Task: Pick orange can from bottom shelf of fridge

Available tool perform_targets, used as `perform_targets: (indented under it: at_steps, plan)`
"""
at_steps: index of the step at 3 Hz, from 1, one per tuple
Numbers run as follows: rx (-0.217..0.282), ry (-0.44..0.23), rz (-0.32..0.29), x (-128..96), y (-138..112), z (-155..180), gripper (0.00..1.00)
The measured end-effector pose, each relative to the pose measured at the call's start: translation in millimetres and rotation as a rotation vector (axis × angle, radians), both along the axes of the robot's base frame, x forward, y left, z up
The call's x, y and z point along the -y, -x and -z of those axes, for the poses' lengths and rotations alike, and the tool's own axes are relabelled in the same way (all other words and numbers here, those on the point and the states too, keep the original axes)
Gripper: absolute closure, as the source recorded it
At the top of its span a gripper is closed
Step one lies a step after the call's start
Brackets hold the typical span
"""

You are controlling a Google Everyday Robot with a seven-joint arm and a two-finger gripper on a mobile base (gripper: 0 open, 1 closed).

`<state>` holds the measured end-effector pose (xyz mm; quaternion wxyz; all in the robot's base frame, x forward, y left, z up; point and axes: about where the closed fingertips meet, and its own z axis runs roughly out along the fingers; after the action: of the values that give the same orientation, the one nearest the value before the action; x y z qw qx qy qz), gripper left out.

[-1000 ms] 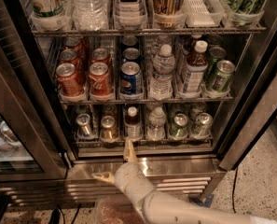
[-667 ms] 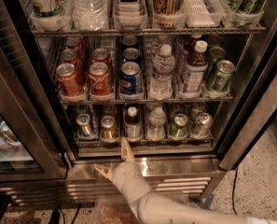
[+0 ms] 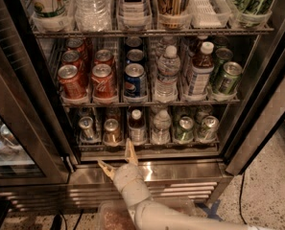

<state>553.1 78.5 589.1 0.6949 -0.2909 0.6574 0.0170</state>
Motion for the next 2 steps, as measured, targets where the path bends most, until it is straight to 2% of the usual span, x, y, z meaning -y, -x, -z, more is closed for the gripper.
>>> perform_targets:
  at_steps: [2]
  plan:
    - [0.07, -0.041, 0.112, 7.8, -21.1, 0.8, 0.24]
